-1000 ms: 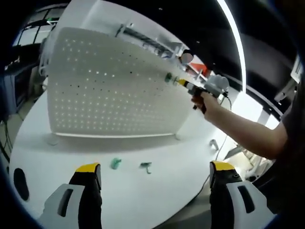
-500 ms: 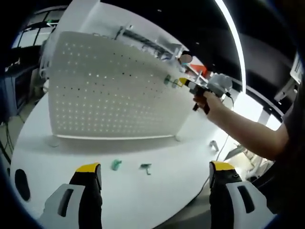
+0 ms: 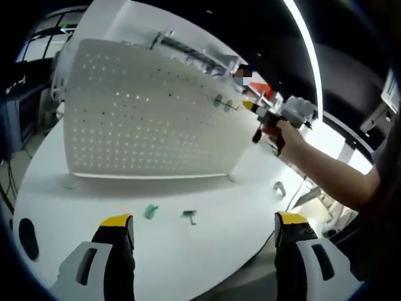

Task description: Insert the hook assembly into the mounting plate slot until the hook locks in place.

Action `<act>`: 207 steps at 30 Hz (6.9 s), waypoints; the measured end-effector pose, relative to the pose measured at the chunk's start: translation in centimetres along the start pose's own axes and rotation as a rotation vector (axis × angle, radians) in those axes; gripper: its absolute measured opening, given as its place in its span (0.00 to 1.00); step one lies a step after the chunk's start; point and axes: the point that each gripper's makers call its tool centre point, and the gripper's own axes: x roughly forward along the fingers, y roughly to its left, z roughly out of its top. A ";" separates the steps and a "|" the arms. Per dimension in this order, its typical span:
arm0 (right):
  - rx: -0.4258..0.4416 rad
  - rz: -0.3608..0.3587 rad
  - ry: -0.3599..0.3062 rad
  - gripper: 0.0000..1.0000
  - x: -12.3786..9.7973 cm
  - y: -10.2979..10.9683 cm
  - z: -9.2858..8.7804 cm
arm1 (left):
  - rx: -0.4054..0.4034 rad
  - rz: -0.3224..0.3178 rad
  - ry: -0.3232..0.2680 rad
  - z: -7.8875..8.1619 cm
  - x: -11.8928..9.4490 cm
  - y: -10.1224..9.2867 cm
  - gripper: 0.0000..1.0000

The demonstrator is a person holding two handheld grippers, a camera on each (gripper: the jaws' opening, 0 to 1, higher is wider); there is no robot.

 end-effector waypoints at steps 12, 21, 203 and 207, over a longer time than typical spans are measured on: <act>-0.075 0.053 0.054 0.09 -4.3 1.3 -1.4 | 0.021 -0.026 0.026 -1.0 0.4 -1.4 0.94; -0.068 0.108 0.123 0.10 -7.4 3.2 -4.4 | 0.033 -0.027 0.039 -1.7 0.1 -1.9 0.94; 0.266 0.372 0.725 0.10 -24.6 11.4 -23.4 | 0.427 -0.247 0.573 -9.9 23.7 1.6 0.04; 0.258 0.371 0.716 0.10 -24.5 11.3 -23.1 | 0.413 -0.245 0.563 -9.6 23.1 1.3 0.04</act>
